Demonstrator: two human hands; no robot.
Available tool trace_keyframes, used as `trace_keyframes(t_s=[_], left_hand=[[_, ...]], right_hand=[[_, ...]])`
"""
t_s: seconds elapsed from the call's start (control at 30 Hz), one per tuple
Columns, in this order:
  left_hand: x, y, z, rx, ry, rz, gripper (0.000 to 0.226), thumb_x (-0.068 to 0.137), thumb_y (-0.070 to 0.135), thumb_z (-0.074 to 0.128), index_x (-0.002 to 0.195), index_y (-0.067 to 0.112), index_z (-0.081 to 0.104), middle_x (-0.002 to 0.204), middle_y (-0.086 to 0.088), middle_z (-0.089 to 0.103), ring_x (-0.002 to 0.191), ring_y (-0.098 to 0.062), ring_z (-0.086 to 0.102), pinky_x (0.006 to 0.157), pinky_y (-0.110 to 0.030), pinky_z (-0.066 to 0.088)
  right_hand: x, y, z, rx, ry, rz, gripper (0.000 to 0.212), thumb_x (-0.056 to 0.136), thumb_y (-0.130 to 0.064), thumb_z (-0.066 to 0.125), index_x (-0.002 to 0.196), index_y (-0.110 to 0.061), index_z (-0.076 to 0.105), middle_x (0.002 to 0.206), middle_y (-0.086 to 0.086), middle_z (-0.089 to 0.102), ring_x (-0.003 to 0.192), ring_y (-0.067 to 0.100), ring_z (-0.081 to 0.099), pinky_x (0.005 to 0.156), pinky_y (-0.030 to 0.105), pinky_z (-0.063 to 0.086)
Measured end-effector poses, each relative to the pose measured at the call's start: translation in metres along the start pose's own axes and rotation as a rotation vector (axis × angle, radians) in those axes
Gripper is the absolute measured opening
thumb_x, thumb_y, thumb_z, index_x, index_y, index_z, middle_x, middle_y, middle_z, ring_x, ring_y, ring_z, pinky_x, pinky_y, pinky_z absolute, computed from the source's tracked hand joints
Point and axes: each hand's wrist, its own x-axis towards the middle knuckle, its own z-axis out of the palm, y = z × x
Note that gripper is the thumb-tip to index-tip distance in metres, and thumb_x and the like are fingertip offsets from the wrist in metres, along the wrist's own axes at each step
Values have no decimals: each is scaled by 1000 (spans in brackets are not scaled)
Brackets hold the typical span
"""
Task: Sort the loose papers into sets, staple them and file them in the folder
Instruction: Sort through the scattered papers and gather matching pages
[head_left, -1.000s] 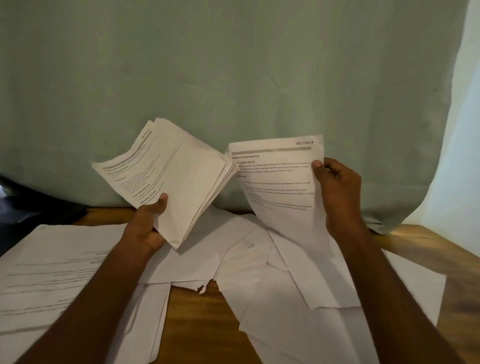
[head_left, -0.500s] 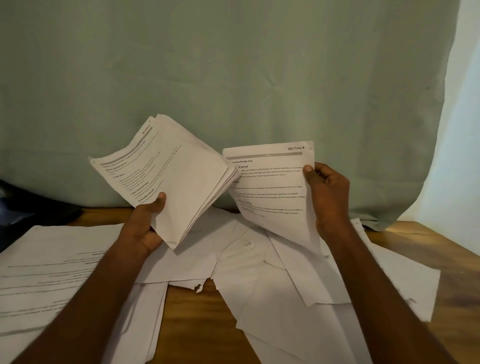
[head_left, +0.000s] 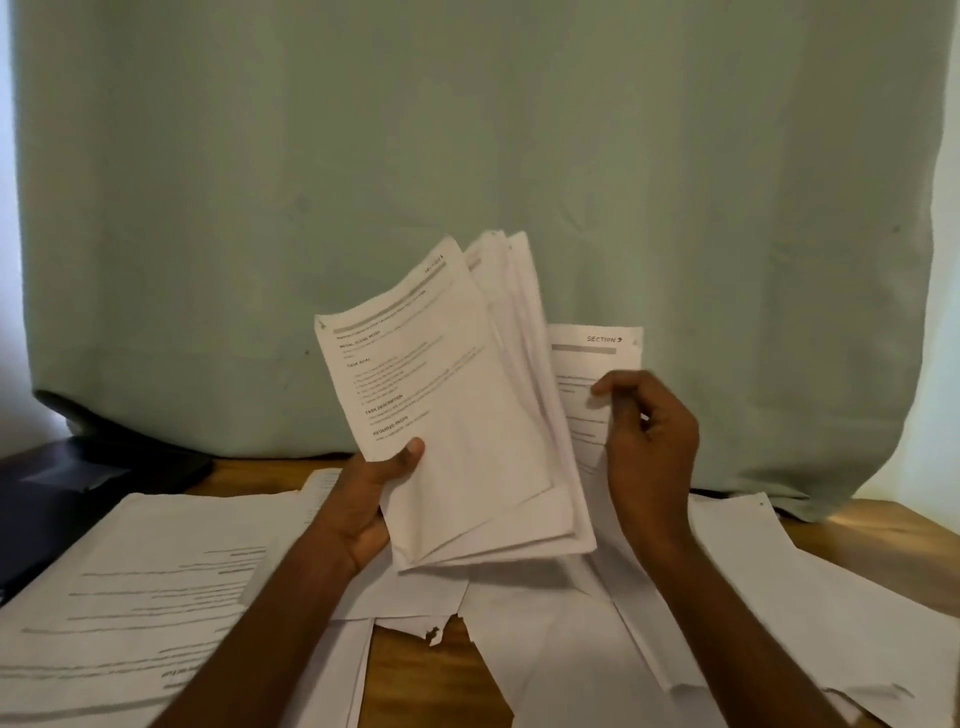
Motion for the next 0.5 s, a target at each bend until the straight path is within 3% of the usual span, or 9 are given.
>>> trace_keyframes(t_s=[0.07,0.1,0.2,0.27,0.33,0.4,0.5], left_hand=[[0,-4,3,43,34,5,59,88,5,74,144,17,58,139,-10,66,131,-33,60,114,-56,42],[0,-5,4,59,59,12,59,85,6,74,141,18,60,137,-9,67,130,-32,61,114,-56,43],[0,-6,6,95,117,46,60,79,10,77,137,20,62,132,-4,71,128,-29,63,113,-53,45],[1,-7,5,104,136,59,63,78,10,78,138,19,62,133,-5,70,127,-28,63,114,-53,44],[1,-9,4,105,160,56,58,79,9,78,135,20,64,132,-5,71,126,-28,63,114,-54,44],[2,-11,4,112,182,56,49,82,6,77,127,24,67,127,-2,73,123,-25,64,113,-51,45],[3,-13,3,98,202,36,48,79,8,78,123,26,68,123,-1,74,121,-26,66,109,-51,48]], right_hand=[[-3,-2,4,16,-79,90,32,103,1,49,98,-15,76,101,-10,76,100,6,69,89,21,54],[-4,-2,6,34,-118,150,30,104,-5,51,97,-19,77,99,-14,76,97,2,69,86,18,54],[-5,2,8,63,-193,257,37,104,-30,59,68,-32,67,65,-18,64,62,-1,57,65,15,48],[-3,6,7,4,-203,266,31,101,-28,65,71,-24,71,66,-7,67,62,9,62,66,25,54],[-2,8,5,-13,-178,281,27,96,-25,71,78,-5,71,73,10,69,67,21,63,72,34,58],[-2,10,4,32,-127,333,34,90,-28,79,76,1,68,70,13,67,63,22,60,68,31,54],[0,12,1,134,-57,486,31,81,-32,86,80,-3,75,76,10,75,67,20,68,67,28,59]])
